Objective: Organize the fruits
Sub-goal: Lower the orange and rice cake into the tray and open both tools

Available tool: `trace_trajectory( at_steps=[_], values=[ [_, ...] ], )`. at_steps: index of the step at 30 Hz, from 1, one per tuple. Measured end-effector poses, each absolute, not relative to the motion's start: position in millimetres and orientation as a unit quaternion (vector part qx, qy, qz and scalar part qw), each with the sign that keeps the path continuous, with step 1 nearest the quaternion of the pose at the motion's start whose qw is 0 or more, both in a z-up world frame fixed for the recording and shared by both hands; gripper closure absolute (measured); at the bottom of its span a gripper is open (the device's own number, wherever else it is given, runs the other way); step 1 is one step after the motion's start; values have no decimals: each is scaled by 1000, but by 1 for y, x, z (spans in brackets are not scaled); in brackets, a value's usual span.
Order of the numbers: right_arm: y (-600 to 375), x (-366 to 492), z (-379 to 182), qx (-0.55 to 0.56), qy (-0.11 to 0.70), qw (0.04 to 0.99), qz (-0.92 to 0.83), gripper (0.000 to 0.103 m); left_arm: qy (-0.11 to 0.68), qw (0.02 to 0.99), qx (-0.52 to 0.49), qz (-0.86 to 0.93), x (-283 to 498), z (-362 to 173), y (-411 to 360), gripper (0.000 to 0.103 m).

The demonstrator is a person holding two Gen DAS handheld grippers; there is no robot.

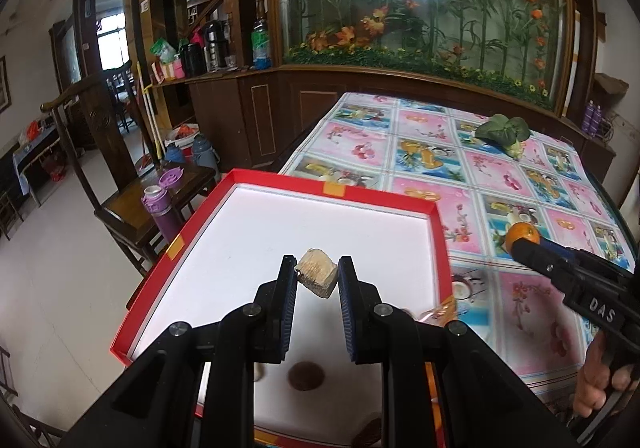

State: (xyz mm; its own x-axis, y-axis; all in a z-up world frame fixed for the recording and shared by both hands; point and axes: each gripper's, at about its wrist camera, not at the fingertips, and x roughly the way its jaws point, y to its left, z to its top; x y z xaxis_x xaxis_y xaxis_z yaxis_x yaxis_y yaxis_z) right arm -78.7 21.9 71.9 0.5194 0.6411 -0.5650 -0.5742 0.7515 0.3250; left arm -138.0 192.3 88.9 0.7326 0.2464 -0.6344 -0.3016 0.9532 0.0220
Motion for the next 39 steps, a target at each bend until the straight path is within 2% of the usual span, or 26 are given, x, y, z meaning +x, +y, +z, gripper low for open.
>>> trace_trajectory(
  at_steps=[9,17,39],
  values=[
    [76,-105,79,17,342,849,403,71,340,919,-71,185,-149,78,237,84],
    [120,-137,63,-37,355,822,444,71,360,911,-73,190,-151,59,245,83],
    [143,-142,32,-80,409,788,454,71,372,907,-44,194,-145,47,237,83]
  ],
)
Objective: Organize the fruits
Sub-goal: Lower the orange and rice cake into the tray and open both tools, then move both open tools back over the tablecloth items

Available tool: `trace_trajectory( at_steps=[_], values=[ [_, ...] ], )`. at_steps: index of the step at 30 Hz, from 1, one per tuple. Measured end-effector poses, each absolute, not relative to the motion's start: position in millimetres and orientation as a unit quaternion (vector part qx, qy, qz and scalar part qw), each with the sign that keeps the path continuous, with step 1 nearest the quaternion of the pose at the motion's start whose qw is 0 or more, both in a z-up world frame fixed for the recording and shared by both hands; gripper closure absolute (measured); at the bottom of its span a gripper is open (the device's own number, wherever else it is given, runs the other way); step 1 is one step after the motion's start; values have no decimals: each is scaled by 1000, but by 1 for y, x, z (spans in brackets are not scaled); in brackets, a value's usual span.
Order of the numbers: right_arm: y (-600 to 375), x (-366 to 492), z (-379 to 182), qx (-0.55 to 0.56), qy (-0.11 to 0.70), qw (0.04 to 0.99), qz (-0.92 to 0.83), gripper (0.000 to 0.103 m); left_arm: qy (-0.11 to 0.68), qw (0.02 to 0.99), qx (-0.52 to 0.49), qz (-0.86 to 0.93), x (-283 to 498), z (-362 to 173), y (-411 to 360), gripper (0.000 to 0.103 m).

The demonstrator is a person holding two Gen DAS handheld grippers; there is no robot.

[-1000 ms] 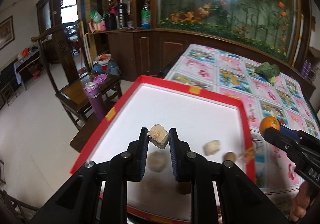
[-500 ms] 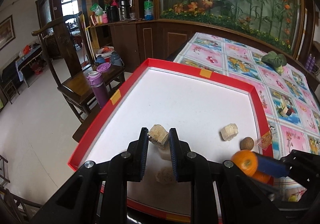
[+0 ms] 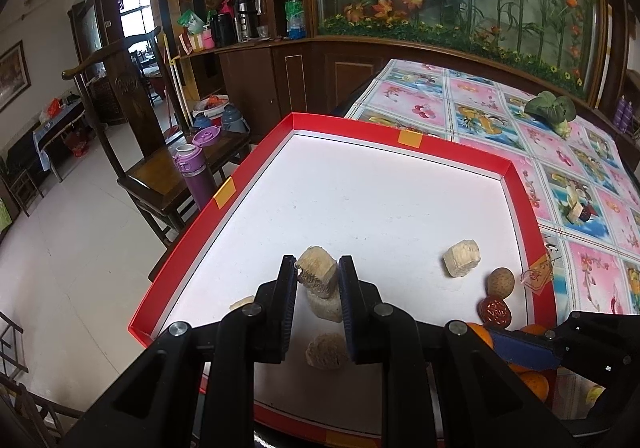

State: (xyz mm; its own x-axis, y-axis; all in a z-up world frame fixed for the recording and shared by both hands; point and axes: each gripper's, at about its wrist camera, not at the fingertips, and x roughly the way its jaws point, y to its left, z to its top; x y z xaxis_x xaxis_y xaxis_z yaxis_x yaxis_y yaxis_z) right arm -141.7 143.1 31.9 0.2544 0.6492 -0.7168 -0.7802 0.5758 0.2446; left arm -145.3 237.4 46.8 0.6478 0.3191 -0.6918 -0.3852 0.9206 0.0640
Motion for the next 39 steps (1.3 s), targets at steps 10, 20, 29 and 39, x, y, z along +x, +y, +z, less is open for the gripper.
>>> trace_trajectory(
  at_steps=[10,20,29,39],
  values=[
    [150,-146,30,-116,407,788,447,71,373,906,-24,202,-144,46,231,83],
    [140,-145,35,-117,406,791,442,70,377,902,-14,212,-142,48,228,62],
    [116,-134,49,-77,392,802,444,69,371,904,2,213,-140,56,217,49],
    [52,-110,56,-38,379,836,396,69,367,909,16,197,-138,67,193,38]
  ],
)
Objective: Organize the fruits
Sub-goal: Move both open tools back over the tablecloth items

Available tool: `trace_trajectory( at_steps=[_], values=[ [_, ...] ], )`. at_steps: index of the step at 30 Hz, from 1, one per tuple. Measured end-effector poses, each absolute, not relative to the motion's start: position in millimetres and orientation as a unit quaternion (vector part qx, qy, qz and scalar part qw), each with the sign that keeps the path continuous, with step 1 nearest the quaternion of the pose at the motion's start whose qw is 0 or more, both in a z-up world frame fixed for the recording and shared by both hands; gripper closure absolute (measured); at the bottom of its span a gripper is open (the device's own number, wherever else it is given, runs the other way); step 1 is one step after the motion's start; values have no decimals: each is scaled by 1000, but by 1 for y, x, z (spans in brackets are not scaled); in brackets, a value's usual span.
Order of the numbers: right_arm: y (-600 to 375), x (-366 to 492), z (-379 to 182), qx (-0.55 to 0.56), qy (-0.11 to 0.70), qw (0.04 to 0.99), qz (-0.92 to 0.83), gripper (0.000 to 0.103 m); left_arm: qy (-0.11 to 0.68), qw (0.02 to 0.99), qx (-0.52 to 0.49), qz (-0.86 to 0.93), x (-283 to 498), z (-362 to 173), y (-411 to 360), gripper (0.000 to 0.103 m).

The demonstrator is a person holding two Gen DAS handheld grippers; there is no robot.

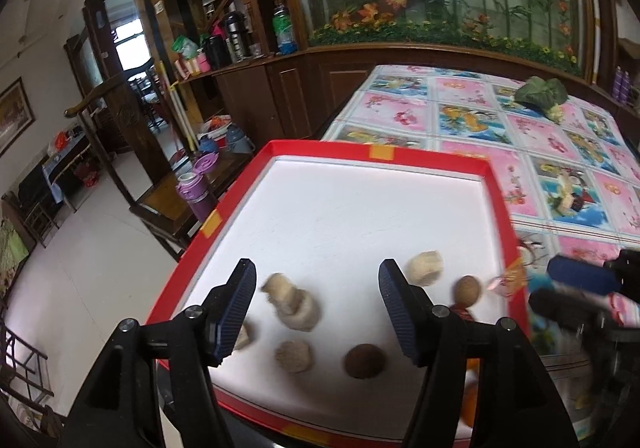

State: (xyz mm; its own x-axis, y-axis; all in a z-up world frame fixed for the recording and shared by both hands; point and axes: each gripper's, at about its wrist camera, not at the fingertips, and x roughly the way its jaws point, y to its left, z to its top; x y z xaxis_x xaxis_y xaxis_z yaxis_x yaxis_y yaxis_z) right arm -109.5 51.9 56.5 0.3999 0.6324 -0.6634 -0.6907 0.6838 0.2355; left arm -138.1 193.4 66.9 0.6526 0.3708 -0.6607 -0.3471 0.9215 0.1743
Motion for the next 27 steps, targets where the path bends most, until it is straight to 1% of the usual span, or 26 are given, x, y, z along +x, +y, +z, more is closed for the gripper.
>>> trace_trajectory(
  at_steps=[2,8,10,13,15,17,22,27],
  values=[
    [29,-102,55,-31,382,845,373,69,365,912,21,184,-137,69,183,34],
    [-56,-79,48,-4,396,872,287,69,365,923,53,106,-127,76,129,27],
    [-78,-72,45,7,401,877,264,68,369,924,62,82,-122,76,111,26],
    [-99,-63,43,21,405,882,241,65,381,921,67,56,-112,73,91,25],
    [-103,-55,43,29,405,882,241,62,390,918,67,44,-106,70,81,25],
    [-97,-43,41,12,402,884,237,61,396,915,69,41,-100,68,75,25],
    [-77,-14,30,-1,418,873,251,61,410,908,75,44,-87,64,69,25],
    [-52,-4,26,-33,414,873,256,61,411,907,79,49,-86,67,71,25]
  ],
)
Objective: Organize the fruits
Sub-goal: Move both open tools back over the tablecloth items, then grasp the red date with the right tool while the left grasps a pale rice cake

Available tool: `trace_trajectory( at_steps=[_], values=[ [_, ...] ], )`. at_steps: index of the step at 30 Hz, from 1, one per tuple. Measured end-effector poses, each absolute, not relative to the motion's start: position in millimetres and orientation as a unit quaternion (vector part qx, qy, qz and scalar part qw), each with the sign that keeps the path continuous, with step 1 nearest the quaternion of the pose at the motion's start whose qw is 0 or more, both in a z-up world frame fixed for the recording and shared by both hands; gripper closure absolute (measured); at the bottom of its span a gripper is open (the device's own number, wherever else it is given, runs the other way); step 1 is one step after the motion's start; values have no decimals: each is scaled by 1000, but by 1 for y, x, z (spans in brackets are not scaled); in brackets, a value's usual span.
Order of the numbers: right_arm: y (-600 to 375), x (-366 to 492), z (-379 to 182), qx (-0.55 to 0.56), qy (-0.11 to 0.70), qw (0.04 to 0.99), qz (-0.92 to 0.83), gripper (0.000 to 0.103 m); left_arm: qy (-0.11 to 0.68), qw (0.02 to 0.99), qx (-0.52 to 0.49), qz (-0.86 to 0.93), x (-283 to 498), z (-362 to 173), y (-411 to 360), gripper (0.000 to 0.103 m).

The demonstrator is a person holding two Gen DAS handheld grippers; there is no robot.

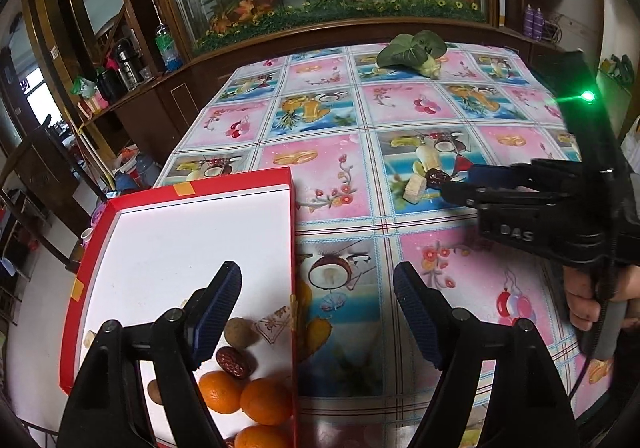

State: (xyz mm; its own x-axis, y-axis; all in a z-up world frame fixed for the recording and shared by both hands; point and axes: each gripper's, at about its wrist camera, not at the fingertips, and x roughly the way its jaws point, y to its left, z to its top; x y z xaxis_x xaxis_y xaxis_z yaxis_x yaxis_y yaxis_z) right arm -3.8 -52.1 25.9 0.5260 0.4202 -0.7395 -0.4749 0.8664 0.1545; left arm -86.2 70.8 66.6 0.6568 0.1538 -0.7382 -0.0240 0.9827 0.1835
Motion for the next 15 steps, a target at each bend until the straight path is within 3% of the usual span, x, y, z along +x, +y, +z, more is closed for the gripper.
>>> trace_trajectory(
  at_steps=[5,7,9,15],
  values=[
    [-45,10,20,-32,424,872,243,63,412,906,82,50,-84,68,71,25],
    [-44,12,20,-31,424,872,244,68,413,906,86,49,-81,68,70,25],
    [-40,15,18,-38,431,867,247,79,413,905,90,48,-77,70,68,25],
    [-48,15,17,-36,438,863,250,81,429,896,107,37,-53,66,58,25]
  ],
)
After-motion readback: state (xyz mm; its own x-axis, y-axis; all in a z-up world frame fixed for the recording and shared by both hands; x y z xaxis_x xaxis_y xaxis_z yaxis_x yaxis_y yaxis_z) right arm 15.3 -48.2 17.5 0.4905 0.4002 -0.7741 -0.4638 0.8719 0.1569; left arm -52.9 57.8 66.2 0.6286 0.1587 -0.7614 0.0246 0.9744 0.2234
